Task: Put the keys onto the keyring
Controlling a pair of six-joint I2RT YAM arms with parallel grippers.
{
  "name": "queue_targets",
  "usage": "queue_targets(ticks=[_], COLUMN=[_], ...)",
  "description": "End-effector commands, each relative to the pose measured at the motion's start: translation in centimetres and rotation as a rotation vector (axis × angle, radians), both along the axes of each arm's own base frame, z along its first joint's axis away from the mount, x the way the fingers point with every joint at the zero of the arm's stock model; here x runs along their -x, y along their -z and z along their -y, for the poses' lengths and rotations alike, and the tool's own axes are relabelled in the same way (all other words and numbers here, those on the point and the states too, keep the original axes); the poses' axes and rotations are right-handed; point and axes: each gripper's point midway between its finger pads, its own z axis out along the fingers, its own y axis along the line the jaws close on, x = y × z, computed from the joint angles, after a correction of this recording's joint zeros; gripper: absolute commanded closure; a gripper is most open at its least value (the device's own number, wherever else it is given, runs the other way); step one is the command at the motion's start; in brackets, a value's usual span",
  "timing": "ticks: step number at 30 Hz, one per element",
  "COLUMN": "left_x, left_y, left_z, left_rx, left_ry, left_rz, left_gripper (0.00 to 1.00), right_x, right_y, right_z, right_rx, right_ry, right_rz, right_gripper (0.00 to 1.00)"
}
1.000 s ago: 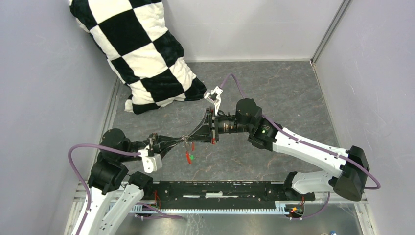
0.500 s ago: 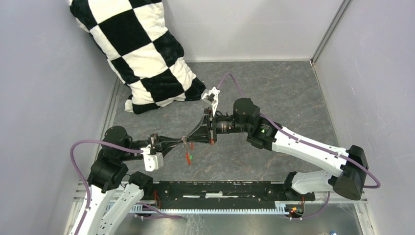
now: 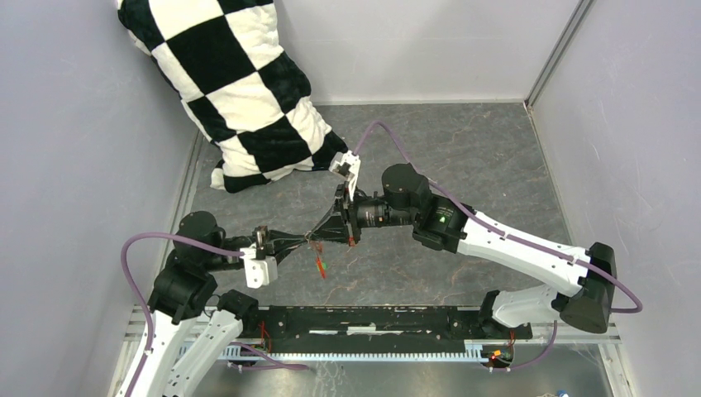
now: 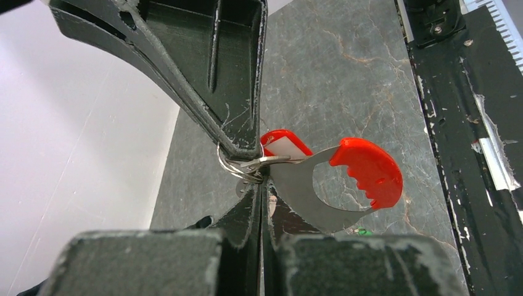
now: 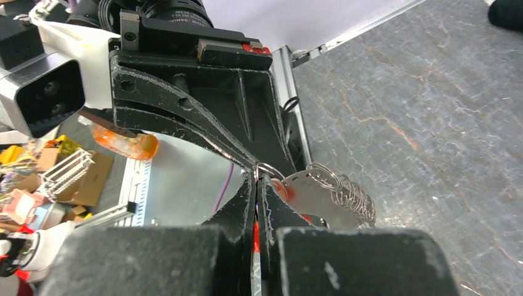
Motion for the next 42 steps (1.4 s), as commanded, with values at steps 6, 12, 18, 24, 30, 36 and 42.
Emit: queue_targets(ticks=[6,12,18,24,30,36,42], left_x=[-0.4,-0.5,-0.5,-0.6,-0.7,-0.3,0.5], left_y=[-1.6,-1.6,-1.8,-1.7,-2.4,-2.6,-2.7], left_z=[0.0,-0.1,-0.1,-0.2,-0.1,0.0,0.2], left_rx=[0.009,0.012,0.015,0.015,0.052,0.061,0.069], left_ry=[-0.017,-0.028,-0.031,-0.042,-0.055,-0.042,-0.009], left_rz=[0.032,0.021,0.01,0.008,-0.005,-0.021,-0.064], left_gripper=[0.98,0.98,0.98,0.98,0.98,0.98,0.98], right_x=[-0.1,0.3,0.9,1.5,1.3,0.9,0.3], right_y=[-1.4,-1.1,-0.8,-1.2,-1.5,-2.9,-3.4], right_z=[-0.6,-0.9,-1.3,-0.9,-0.5,-0.1,0.4], right_rx=[0.093,0.195,0.278,0.313,0.324,0.283,0.281], right_ry=[0.062,0.072,0.061,0.061,0.088,0.132,0.168], right_rz=[0.18,0.276,0.353,0.42,0.445,0.456,0.463], right_gripper=[1.0,1.0,1.0,1.0,1.0,1.0,1.0])
